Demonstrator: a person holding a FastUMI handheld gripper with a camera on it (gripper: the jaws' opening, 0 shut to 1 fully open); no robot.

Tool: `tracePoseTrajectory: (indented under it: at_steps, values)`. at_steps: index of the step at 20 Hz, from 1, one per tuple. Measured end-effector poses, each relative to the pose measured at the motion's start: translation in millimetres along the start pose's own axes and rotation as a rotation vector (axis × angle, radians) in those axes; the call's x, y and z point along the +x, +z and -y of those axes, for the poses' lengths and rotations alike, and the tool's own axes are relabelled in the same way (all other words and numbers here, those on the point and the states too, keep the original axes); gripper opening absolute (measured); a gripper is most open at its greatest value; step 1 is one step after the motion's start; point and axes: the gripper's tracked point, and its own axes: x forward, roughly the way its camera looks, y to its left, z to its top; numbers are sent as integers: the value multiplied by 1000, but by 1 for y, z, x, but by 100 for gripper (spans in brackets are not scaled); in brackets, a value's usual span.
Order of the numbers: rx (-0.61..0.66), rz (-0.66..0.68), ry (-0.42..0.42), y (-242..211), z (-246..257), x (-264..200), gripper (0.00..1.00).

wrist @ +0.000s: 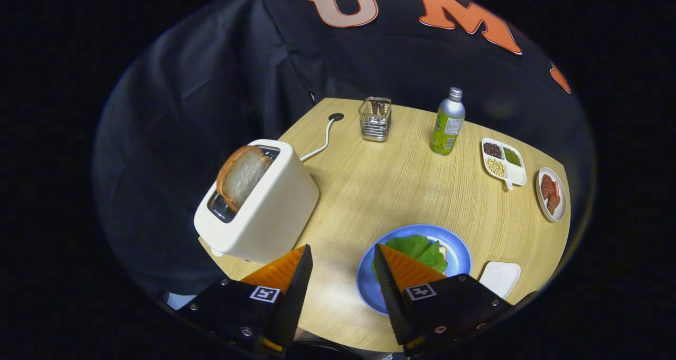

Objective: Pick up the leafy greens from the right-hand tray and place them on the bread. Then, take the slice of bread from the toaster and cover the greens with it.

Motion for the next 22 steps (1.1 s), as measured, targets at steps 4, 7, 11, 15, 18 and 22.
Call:
tracePoseTrajectory:
  at_steps: [4,7,11,15,18,22]
  values:
    - [-29,8,27,24,-42,-7,81]
    - [-28,24,31,43,-70,-11,85]
    - [4,22,59,61,-105,-7,85]
    - [-8,-11,59,68,-120,5,85]
    - [-8,-37,65,71,-132,15,85]
    - [3,-90,50,68,-137,39,83]
